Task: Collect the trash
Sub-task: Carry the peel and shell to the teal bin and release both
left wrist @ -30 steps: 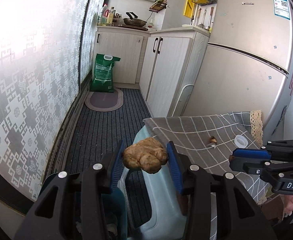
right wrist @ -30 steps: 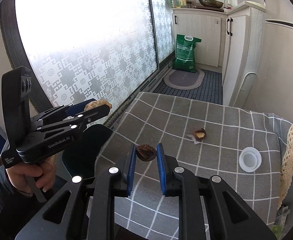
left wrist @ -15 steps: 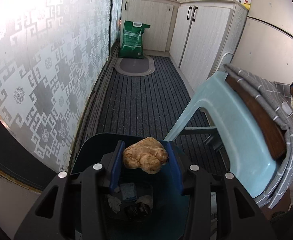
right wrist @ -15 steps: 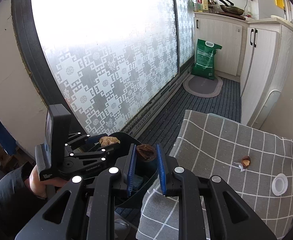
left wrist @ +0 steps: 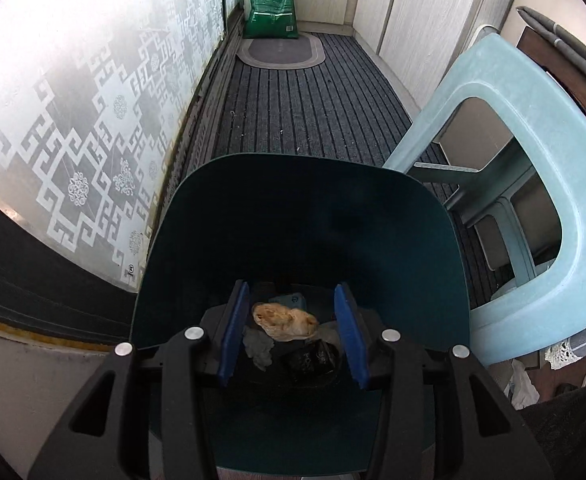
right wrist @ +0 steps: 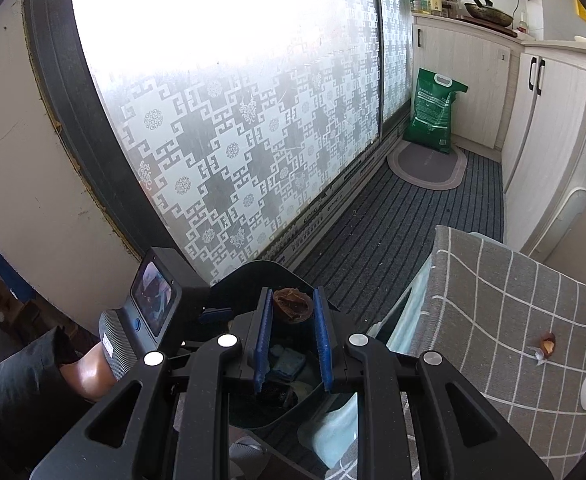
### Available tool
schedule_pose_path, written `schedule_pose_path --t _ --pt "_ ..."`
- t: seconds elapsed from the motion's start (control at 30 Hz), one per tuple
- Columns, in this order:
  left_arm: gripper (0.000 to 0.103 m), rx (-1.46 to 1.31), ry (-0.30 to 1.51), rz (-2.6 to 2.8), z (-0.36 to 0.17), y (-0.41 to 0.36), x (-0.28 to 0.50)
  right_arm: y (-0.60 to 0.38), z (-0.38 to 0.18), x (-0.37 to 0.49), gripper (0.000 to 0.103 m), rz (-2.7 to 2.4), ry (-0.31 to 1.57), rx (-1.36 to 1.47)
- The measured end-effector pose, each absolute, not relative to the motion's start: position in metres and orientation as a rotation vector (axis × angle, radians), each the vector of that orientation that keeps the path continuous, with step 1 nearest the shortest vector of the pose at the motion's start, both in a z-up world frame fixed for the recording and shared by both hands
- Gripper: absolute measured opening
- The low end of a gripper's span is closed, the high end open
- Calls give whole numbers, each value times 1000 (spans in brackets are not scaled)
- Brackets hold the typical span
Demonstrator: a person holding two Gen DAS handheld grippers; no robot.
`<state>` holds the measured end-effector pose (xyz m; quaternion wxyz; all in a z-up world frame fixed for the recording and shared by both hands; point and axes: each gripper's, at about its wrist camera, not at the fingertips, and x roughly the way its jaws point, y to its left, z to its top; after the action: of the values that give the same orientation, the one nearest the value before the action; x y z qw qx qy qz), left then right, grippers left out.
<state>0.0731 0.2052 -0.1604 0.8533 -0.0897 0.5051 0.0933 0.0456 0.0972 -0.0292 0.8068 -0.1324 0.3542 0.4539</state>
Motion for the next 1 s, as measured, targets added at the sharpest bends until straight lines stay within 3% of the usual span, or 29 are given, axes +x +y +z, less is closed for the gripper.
schedule_pose_path --t 0.13,0.2,0.5,1.0 --pt "49 -174 1060 186 -161 206 73 107 -37 45 20 977 778 -303" --pt "41 -174 1048 187 -159 209 71 112 -42 45 20 981 793 -306" --pt "27 -247 912 261 -129 233 54 138 -71 43 20 984 860 -362" --pt "26 -289 654 253 -62 244 23 181 -133 39 20 990 995 -464"
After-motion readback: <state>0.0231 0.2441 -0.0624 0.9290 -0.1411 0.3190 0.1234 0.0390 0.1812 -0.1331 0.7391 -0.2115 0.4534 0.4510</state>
